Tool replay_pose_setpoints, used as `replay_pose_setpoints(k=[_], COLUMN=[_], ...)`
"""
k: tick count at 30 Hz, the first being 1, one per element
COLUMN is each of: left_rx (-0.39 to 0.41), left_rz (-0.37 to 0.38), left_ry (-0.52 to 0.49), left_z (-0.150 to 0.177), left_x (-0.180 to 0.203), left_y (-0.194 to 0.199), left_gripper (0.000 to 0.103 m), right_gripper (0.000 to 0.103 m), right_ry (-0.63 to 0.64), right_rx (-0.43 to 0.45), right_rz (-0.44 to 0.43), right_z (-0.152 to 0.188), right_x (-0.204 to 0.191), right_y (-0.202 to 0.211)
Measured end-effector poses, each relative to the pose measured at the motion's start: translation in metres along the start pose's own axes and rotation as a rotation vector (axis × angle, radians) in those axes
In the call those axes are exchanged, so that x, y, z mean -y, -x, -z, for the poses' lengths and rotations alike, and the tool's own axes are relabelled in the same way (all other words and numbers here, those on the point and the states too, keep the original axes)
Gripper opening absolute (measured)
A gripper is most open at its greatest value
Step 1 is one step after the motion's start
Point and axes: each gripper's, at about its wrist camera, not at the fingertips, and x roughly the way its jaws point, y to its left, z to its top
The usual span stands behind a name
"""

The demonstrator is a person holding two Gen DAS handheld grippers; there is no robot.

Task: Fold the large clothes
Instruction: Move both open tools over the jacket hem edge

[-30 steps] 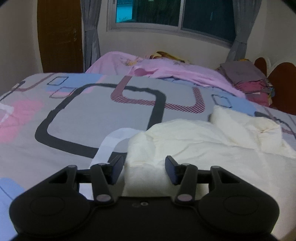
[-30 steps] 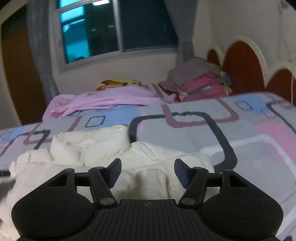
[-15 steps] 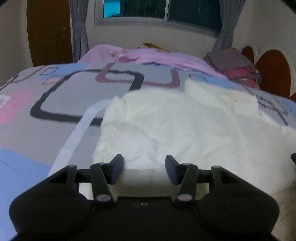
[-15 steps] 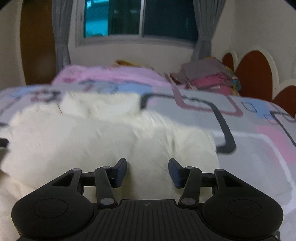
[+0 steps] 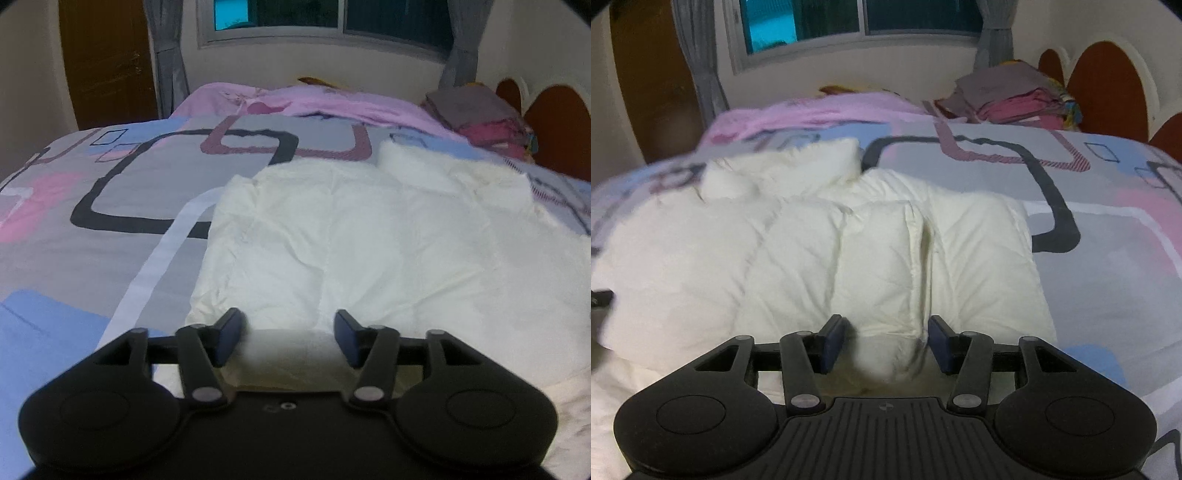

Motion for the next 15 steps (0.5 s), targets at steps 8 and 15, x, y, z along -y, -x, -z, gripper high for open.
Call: replay_pose_setpoints(k=[8, 15], left_rx=[0.021, -0.007], left_rz=[-0.001, -0.018], left_ry=[-0.027, -0.024], left_z=[0.013, 0.03], left_x=[0.021, 0.027], left_y=[0.048, 0.079], left_gripper=[0.071, 0.077], right_gripper=[0.053, 0.07], right_ry=[0.006, 0.026], right_rx=[0.024, 0.031], right_rz=[-0.091, -0.145], right_z=[0.006, 0.021], right_x=[0.0, -0.008], right_y=[0.037, 0.07])
